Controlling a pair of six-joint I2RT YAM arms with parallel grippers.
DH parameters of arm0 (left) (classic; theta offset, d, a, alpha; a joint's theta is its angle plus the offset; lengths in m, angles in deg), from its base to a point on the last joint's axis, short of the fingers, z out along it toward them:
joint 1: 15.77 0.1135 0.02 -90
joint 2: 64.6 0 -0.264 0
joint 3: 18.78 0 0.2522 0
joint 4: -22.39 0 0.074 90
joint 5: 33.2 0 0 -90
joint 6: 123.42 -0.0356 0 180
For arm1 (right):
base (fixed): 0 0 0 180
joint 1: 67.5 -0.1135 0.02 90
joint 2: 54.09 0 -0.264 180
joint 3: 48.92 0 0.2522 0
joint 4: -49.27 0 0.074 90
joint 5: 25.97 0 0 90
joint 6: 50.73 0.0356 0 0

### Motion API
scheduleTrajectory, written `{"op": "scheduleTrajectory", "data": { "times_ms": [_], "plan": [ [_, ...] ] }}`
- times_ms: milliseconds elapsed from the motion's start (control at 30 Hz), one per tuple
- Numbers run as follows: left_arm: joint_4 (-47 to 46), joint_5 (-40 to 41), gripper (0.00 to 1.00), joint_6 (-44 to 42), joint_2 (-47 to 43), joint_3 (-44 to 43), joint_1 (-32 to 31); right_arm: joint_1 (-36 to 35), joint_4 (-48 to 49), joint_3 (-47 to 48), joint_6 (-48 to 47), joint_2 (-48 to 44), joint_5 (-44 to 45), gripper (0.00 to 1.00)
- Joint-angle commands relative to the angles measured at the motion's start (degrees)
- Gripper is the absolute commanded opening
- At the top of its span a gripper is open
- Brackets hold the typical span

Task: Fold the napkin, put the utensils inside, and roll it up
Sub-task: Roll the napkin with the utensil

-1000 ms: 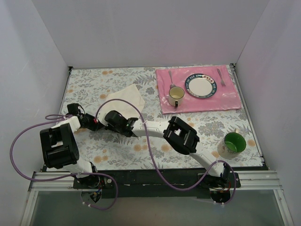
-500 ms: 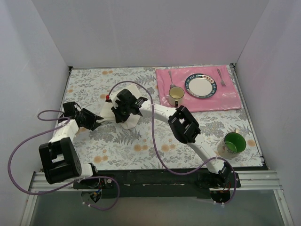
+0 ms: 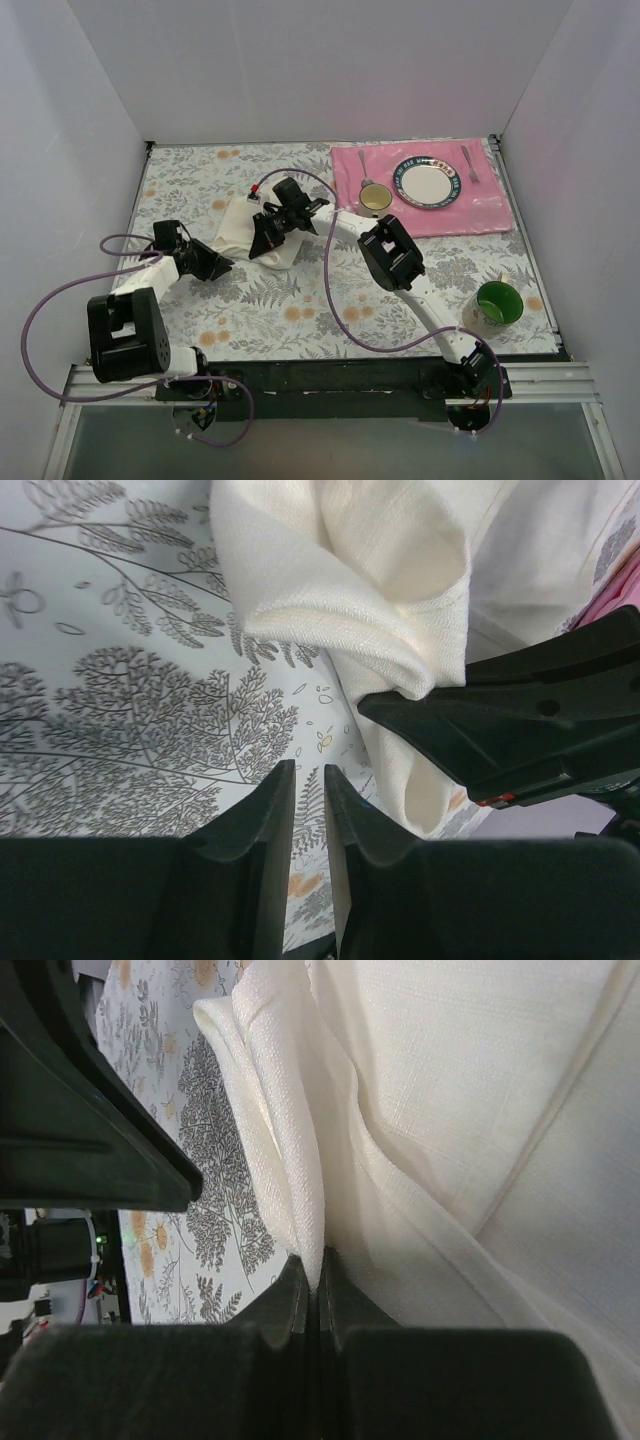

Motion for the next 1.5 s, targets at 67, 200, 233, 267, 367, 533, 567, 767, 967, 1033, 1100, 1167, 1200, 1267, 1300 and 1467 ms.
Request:
{"op": "scheduleTrajectory", "data": {
  "times_ms": [67, 200, 233, 267, 367, 533, 567, 767, 967, 1033, 1100, 1167, 1200, 1267, 1300, 1467],
  "plan": [
    [-7.9, -1.9, 0.11, 4.2, 4.5, -0.7, -3.8, 1.4, 0.0, 1.0, 3.9, 3.9, -4.6, 0.01],
    [-10.5, -2.0, 0.06, 5.2, 7.6, -1.7, -4.3, 1.6, 0.0, 0.6, 3.8, 3.9, -4.9, 0.01],
    [-10.8, -1.9, 0.06, 5.4, 8.6, -2.0, -4.3, 1.6, 0.0, 0.6, 3.8, 3.9, -5.0, 0.01],
    [-11.1, -2.0, 0.05, 5.6, 9.0, -2.3, -4.3, 1.6, 0.0, 0.6, 3.8, 4.0, -5.0, 0.01],
    [-12.6, -2.4, 0.04, 6.4, 10.2, -2.9, -4.3, 1.5, 0.1, 0.7, 3.9, 4.1, -5.0, 0.01],
    [-13.8, -2.0, 0.02, 7.2, 10.9, -4.3, -4.9, 1.6, -0.2, 0.9, 3.9, 4.3, -5.3, 0.01],
    [-14.0, -1.9, 0.02, 7.3, 11.6, -4.5, -4.9, 1.6, -0.2, 0.9, 3.9, 4.2, -5.3, 0.01],
    [-16.5, -2.0, 0.01, 8.8, 15.6, -5.5, -5.0, 1.5, -0.4, 1.2, 3.9, 4.1, -5.5, 0.01],
    [-18.3, -0.1, 0.01, 8.8, 19.5, -7.6, -5.7, 1.5, -0.8, 1.6, 3.8, 4.5, -5.7, 0.01],
    [-18.0, 0.8, 0.0, 9.3, 20.4, -8.4, -5.8, 1.5, -1.4, 2.3, 3.6, 4.9, -5.7, 0.01],
    [-15.8, 2.2, 0.0, 9.4, 21.2, -9.0, -5.8, 1.6, -2.5, 2.8, 3.1, 4.9, -5.6, 0.01],
    [-12.1, 3.5, 0.0, 9.1, 23.2, -10.3, -5.8, 1.6, -3.4, 3.4, 2.5, 4.6, -4.6, 0.06],
    [-11.4, 4.6, 0.0, 9.1, 24.0, -10.4, -5.8, 1.6, -5.1, 3.9, 1.7, 4.0, -4.2, 0.08],
    [-9.6, 5.7, 0.0, 9.0, 25.9, -10.6, -5.8, 1.6, -7.1, 5.0, 0.7, 3.2, -3.2, 0.13],
    [-9.1, 5.9, 0.0, 8.9, 26.5, -10.7, -5.9, 1.6, -8.0, 5.4, 0.0, 2.0, -2.5, 0.15],
    [-7.2, 6.6, 0.0, 8.2, 29.0, -11.4, -5.8, 1.9, -17.0, 6.9, -7.6, -3.0, 4.3, 0.43]
  ]
}}
